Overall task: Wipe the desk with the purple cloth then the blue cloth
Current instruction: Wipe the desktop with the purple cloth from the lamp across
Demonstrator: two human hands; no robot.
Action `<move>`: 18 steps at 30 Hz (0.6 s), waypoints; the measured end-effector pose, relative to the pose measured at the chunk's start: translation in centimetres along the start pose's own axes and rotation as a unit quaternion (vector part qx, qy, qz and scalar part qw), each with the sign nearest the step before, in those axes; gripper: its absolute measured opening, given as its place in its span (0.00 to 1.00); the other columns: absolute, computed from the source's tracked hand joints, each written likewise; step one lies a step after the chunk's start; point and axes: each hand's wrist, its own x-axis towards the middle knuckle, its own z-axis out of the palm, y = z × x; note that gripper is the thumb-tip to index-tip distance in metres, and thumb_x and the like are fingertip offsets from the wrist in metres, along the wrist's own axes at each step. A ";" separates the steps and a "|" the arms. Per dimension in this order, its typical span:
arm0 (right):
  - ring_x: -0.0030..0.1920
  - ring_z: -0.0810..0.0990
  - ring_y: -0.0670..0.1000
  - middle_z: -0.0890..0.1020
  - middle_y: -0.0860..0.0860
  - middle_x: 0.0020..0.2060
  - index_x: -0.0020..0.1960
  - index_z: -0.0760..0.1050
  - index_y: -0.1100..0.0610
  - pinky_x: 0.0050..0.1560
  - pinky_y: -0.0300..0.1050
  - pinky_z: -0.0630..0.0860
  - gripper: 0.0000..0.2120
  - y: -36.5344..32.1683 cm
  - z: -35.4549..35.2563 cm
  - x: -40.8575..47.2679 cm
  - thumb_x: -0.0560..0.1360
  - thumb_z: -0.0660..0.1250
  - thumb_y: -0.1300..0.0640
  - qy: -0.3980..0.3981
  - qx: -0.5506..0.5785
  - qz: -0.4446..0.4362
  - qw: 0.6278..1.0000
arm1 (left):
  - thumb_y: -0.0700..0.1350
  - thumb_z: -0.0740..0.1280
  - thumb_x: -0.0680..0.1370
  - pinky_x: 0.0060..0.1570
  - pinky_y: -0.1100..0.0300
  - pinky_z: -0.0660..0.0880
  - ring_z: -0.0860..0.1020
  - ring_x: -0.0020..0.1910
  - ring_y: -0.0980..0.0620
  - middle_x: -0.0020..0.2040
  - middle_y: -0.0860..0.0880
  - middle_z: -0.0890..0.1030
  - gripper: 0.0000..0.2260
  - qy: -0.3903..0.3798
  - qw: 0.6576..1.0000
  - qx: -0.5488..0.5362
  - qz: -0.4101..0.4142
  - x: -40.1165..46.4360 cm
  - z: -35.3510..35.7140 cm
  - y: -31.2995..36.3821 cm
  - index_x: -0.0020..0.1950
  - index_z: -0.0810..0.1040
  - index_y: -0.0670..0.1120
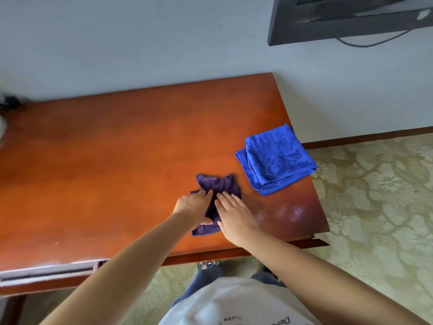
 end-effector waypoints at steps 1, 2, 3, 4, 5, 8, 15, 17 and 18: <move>0.77 0.48 0.54 0.51 0.56 0.78 0.77 0.51 0.62 0.75 0.48 0.41 0.29 -0.3 -0.1 0.0 0.81 0.57 0.54 0.004 0.011 0.006 1.000 | 0.61 0.67 0.75 0.57 0.54 0.71 0.70 0.64 0.46 0.69 0.48 0.66 0.40 0.017 1.000 0.013 -0.001 -0.2 0.0 -0.1 0.79 0.51 0.47; 0.77 0.48 0.54 0.51 0.56 0.78 0.78 0.51 0.62 0.75 0.47 0.42 0.29 -0.7 -0.1 -0.1 0.81 0.57 0.55 0.004 0.022 0.014 1.000 | 0.62 0.67 0.74 0.60 0.54 0.70 0.68 0.66 0.46 0.69 0.47 0.65 0.40 0.037 0.999 0.033 0.002 -0.4 0.0 -0.4 0.78 0.52 0.47; 0.78 0.47 0.54 0.50 0.56 0.78 0.78 0.50 0.62 0.75 0.47 0.42 0.29 -1.0 0.0 -0.1 0.82 0.56 0.55 0.005 0.033 0.023 0.999 | 0.63 0.66 0.74 0.62 0.53 0.67 0.65 0.67 0.46 0.70 0.47 0.62 0.41 0.053 0.997 0.053 0.007 -0.5 0.2 -0.6 0.78 0.53 0.47; 0.78 0.46 0.53 0.48 0.56 0.78 0.78 0.49 0.62 0.75 0.47 0.41 0.28 -1.3 0.2 -0.1 0.82 0.54 0.54 0.006 0.038 0.031 0.999 | 0.64 0.65 0.74 0.65 0.52 0.65 0.61 0.70 0.45 0.73 0.46 0.59 0.41 0.062 0.996 0.066 0.012 -0.6 0.4 -0.9 0.78 0.52 0.47; 0.78 0.45 0.54 0.47 0.56 0.78 0.78 0.48 0.62 0.75 0.48 0.41 0.29 -1.6 0.5 -0.1 0.82 0.53 0.53 0.005 0.039 0.037 0.999 | 0.65 0.64 0.74 0.69 0.51 0.61 0.56 0.73 0.45 0.76 0.46 0.54 0.41 0.062 0.995 0.071 0.018 -0.6 0.7 -1.0 0.79 0.51 0.46; 0.78 0.42 0.55 0.45 0.57 0.78 0.78 0.44 0.63 0.77 0.50 0.44 0.29 -2.0 1.3 -0.2 0.83 0.51 0.52 -0.005 0.036 0.055 0.998 | 0.63 0.60 0.77 0.74 0.52 0.48 0.44 0.78 0.47 0.79 0.48 0.43 0.40 0.040 0.997 0.055 0.048 -0.6 1.5 -1.3 0.79 0.45 0.44; 0.77 0.41 0.55 0.44 0.58 0.78 0.78 0.43 0.64 0.77 0.49 0.44 0.29 -1.3 1.9 -1.4 0.83 0.50 0.52 -0.012 0.035 0.039 0.999 | 0.65 0.59 0.77 0.74 0.55 0.51 0.47 0.78 0.49 0.80 0.49 0.45 0.42 0.039 0.997 0.034 0.062 -0.6 2.0 -0.6 0.79 0.44 0.45; 0.77 0.41 0.55 0.44 0.58 0.78 0.78 0.44 0.64 0.77 0.48 0.42 0.29 -0.6 1.9 -2.0 0.83 0.50 0.51 -0.011 0.030 0.026 0.999 | 0.66 0.59 0.76 0.73 0.55 0.54 0.48 0.77 0.49 0.79 0.50 0.45 0.42 0.046 0.996 0.037 0.066 -0.8 1.8 0.1 0.79 0.44 0.45; 0.78 0.41 0.54 0.44 0.58 0.78 0.78 0.44 0.64 0.77 0.48 0.42 0.30 -0.3 2.0 -2.3 0.83 0.50 0.50 -0.010 0.026 0.017 0.999 | 0.66 0.59 0.76 0.72 0.55 0.56 0.49 0.77 0.49 0.79 0.50 0.44 0.42 0.047 0.996 0.039 0.068 -0.9 1.7 0.5 0.79 0.44 0.45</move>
